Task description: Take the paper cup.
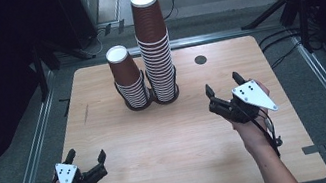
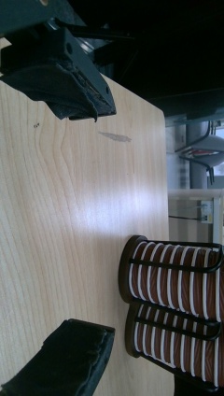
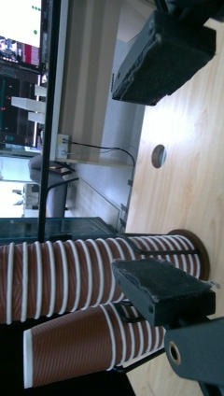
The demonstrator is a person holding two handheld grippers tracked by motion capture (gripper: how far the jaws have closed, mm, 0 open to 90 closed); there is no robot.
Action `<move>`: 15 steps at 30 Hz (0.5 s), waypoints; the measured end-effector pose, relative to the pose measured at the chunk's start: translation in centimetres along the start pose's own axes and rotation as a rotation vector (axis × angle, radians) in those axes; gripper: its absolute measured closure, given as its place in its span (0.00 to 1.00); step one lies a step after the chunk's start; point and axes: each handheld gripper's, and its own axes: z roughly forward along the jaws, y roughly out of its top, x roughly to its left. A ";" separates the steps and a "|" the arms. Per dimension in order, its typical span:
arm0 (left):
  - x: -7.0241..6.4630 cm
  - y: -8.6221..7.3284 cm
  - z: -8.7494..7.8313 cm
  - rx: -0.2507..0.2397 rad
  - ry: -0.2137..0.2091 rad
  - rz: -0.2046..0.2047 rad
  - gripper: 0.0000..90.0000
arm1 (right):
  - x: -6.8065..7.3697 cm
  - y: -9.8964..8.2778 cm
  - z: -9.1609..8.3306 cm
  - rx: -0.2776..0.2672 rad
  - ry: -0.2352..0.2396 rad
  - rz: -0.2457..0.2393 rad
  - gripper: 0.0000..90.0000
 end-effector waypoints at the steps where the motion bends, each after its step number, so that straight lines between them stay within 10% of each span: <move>1: 0.0 0.0 0.0 -0.001 -0.001 0.000 0.00 | 0.1 0.1 0.1 -0.007 0.000 0.000 0.17; 15: 0.0 0.0 0.0 -0.001 -0.003 -0.001 0.00 | 1.8 1.8 1.6 -0.023 0.031 0.004 0.16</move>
